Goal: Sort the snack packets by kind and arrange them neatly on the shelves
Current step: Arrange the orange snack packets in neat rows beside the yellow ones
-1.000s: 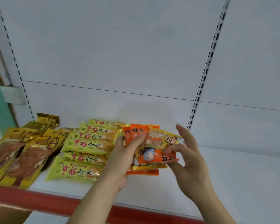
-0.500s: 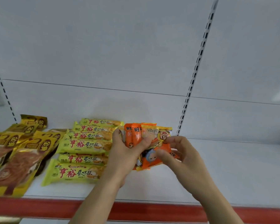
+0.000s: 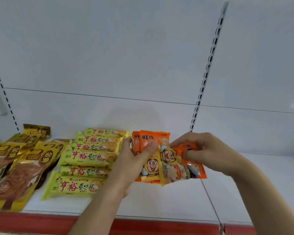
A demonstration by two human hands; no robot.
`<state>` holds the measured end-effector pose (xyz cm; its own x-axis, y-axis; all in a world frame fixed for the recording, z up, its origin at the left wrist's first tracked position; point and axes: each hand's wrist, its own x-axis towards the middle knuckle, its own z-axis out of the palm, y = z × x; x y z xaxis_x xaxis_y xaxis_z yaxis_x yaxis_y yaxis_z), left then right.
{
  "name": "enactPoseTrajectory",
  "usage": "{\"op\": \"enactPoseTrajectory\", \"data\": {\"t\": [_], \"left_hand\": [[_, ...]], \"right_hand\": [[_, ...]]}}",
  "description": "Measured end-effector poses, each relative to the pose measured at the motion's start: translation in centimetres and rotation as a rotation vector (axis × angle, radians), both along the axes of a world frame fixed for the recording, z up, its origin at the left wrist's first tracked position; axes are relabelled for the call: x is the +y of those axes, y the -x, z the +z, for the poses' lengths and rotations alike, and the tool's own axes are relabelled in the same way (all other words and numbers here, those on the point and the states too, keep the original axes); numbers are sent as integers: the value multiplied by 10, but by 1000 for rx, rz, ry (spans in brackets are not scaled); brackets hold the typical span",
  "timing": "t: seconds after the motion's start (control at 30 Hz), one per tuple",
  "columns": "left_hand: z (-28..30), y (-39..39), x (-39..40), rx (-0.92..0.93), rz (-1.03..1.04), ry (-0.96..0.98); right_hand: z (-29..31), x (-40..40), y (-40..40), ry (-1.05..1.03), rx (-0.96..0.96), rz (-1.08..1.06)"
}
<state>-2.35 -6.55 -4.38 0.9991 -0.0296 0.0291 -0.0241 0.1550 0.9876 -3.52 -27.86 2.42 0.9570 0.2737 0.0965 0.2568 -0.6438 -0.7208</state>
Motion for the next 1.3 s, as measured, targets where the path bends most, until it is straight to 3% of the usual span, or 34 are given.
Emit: {"op": "enactPoseTrajectory", "data": {"t": [0.1,0.2,0.37,0.57,0.7,0.8,0.93,1.03,1.2,1.3], "left_hand": [[1,0,-3,-2,-12,-57],[-1,-1,1,1,-17,-68],[-6,-5,3,11,12,19],[-18,-9,-6,-4,173,77],[-19,-14,-8,-68,291,23],[-16,-13,-9,-107,287,22],[-10,-10,4,-53,267,95],[-1,-12,25,-31,335,148],[7,-10,55,14,332,95],[2,-3,57,54,270,66]], "right_hand": [[2,7,-12,136,-25,71],[-5,8,-21,83,-43,73],[-21,16,-25,-551,-141,-159],[-41,27,-23,-741,-191,-423],[-60,40,-7,-564,-149,-392],[-70,53,-5,-473,-234,-333],[-65,38,-21,-545,-314,-441],[-70,29,-40,-426,-293,-504],[-91,60,-80,-176,-160,-361],[-107,78,-104,-51,-201,-296]]}}
